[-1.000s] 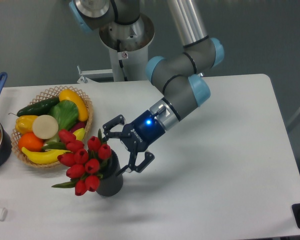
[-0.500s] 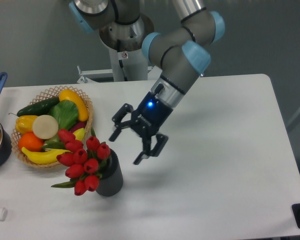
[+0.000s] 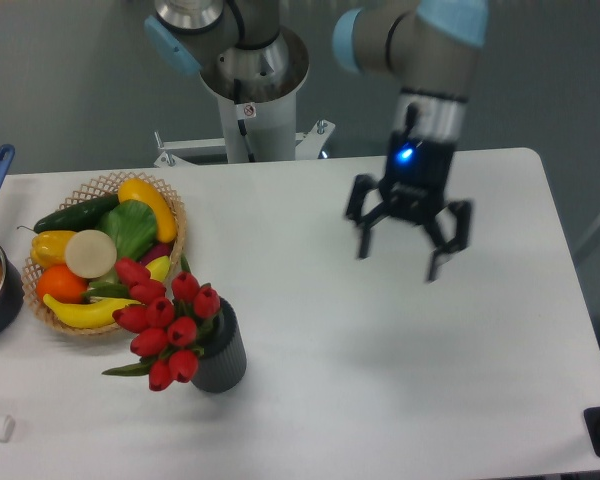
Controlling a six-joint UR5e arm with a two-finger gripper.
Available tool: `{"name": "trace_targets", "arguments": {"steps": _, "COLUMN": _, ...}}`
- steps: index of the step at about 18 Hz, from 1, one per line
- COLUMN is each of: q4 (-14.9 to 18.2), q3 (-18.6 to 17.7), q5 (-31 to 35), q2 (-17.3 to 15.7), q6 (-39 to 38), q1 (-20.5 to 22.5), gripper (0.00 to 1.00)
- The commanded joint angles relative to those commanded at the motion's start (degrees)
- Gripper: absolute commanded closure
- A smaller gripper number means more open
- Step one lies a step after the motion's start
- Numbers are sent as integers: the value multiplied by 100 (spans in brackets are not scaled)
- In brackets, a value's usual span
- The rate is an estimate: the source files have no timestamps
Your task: Insert the flowers into the vase
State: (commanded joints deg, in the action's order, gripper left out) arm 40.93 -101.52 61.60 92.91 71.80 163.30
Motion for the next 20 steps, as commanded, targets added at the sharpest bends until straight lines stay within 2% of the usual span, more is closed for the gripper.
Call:
{"name": "trace_targets", "arguments": {"steps": 2, "q4": 440, "q3": 141, "q5": 115, "q2": -141, "q6": 114, "q1": 96, "gripper": 0}}
{"name": "trace_targets", "arguments": {"steps": 4, "q4": 914, "q3": 229, "q5": 247, "q2": -282, "q6": 578, "q1": 246, "gripper": 0}}
{"name": "trace_targets", "arguments": {"steps": 5, "q4": 1299, "q3": 290, "q5": 378, "q2": -361, "q6": 1033, "q1": 333, "gripper": 0}}
{"name": "trace_targets", "arguments": {"steps": 8, "q4": 2091, "q3": 440, "q5": 537, "q2": -510, "q6": 1975, "q1": 597, "gripper": 0}}
{"name": "trace_targets", "arguments": {"steps": 11, "q4": 2743, "q3": 572, "q5": 720, "q2": -633, "q6": 3064, "q1": 861, "gripper": 0}}
{"name": "trace_targets", "arguments": {"steps": 14, "q4": 2929, "q3": 546, "q5": 942, "q2": -730, "q6": 3568, "q1": 1019, "gripper": 0}}
{"name": "trace_targets", "arguments": {"steps": 20, "q4": 2903, "q3": 511, "q5": 942, "q2": -748, "q6": 3569, "q1": 1064, "gripper": 0}}
